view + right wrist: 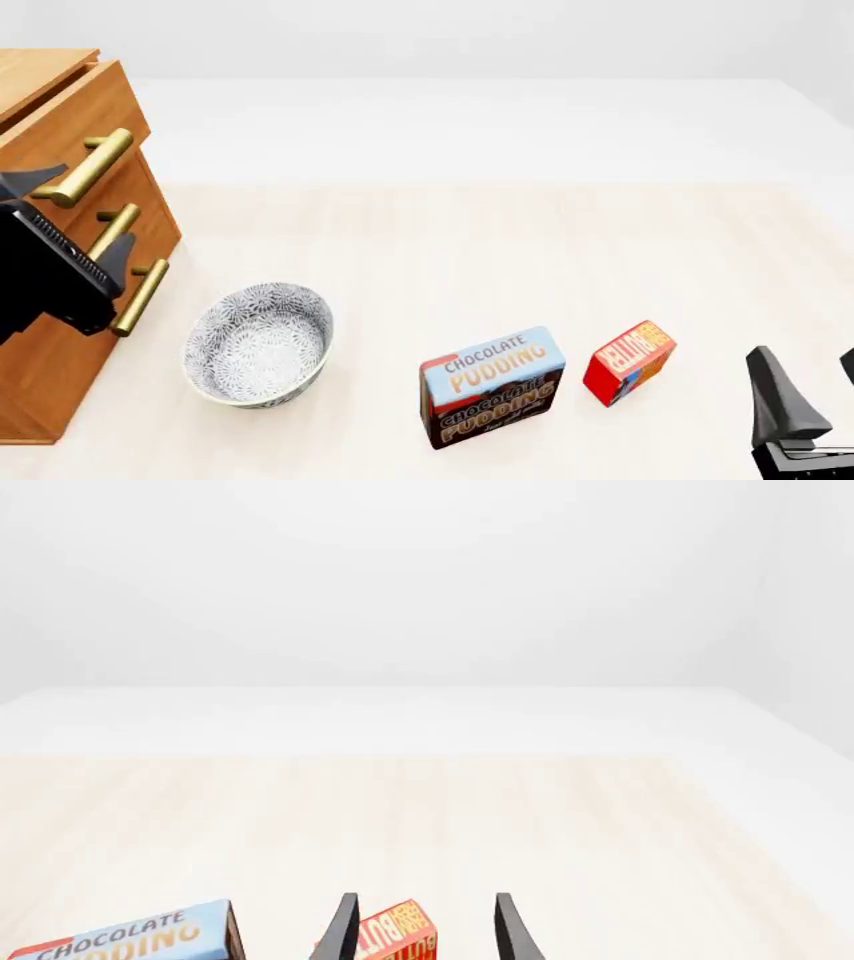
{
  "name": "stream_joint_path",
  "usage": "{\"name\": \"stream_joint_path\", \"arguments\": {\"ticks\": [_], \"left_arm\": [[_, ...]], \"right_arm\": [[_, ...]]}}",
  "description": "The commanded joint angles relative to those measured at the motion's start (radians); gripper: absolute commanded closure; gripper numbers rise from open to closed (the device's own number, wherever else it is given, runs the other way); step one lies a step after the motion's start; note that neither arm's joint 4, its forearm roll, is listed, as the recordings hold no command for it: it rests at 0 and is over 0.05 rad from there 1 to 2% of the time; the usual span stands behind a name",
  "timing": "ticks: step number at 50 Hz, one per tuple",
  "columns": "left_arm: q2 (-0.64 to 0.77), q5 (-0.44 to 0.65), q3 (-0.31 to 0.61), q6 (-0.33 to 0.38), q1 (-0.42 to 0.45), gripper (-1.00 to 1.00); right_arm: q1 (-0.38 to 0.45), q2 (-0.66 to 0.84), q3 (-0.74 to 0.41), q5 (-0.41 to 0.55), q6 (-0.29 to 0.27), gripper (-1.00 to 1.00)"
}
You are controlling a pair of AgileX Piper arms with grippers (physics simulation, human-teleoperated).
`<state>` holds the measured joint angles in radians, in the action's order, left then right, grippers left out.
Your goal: Put the butter at the back in the top drawer of the cabinet and close it.
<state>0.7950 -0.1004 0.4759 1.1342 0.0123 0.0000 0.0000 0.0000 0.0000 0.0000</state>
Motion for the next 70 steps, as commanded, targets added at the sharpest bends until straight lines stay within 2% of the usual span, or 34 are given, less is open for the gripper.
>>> {"name": "stream_joint_path", "arguments": {"ticks": [1,59,70], "left_arm": [[0.027,-0.028,0.005,0.000,-0.032,-1.00],[0.169,-0.132,0.014,0.024,-0.105,-1.00],[0.185,-0.133,0.025,0.008,-0.113,-1.00]], "right_arm": [[0.000,0.000,0.000,0.000,0.000,-1.00],[0.000,0.000,0.000,0.000,0.000,-1.00],[0.000,0.000,0.000,0.000,0.000,-1.00]]}}
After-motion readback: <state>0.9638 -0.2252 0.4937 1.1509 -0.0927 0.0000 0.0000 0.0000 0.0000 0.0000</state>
